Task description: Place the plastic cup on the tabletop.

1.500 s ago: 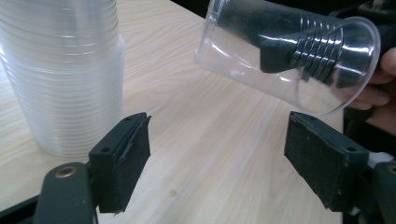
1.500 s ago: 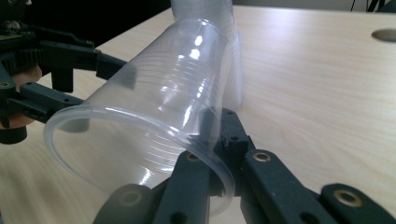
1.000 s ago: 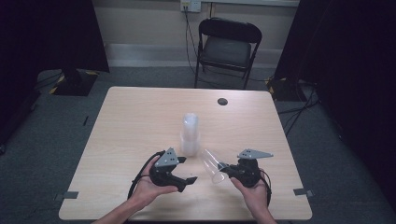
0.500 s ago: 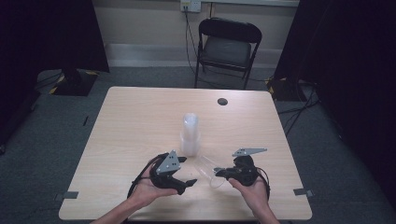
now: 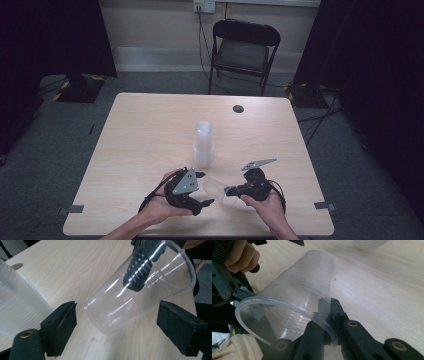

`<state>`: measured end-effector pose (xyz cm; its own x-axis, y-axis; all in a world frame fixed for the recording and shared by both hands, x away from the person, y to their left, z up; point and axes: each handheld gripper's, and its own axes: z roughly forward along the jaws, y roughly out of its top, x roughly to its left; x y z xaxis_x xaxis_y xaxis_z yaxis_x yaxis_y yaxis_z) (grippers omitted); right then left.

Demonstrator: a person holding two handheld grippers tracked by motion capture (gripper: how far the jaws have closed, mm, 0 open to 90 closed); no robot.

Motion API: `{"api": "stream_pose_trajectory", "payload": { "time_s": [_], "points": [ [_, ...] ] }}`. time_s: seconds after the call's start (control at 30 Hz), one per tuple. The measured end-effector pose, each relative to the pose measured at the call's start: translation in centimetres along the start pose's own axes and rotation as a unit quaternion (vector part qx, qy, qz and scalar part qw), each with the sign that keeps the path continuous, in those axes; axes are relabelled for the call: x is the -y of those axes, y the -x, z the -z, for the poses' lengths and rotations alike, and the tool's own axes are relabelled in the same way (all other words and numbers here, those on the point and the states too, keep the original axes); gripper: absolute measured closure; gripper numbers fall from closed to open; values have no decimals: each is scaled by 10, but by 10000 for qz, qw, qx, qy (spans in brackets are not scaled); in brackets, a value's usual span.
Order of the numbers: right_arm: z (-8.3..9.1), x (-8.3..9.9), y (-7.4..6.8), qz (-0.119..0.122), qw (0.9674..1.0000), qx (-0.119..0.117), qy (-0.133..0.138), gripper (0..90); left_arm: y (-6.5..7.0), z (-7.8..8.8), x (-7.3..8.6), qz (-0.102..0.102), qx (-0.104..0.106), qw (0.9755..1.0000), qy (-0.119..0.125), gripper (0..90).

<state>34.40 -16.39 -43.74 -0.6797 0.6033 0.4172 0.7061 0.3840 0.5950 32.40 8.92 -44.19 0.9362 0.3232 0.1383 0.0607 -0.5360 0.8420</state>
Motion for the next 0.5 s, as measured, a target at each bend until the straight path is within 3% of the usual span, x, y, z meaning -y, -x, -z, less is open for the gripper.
{"api": "stream_pose_trajectory", "payload": {
  "time_s": [0.23,0.5],
  "points": [
    [-6,-1,-1,25,9997,-137,-188,893,7,-3,-1,-283,353,9990,21,160],
    [-13,-1,-2,29,9993,-238,-289,886,16,-9,-2,-609,436,9971,-127,156]
  ]
}}
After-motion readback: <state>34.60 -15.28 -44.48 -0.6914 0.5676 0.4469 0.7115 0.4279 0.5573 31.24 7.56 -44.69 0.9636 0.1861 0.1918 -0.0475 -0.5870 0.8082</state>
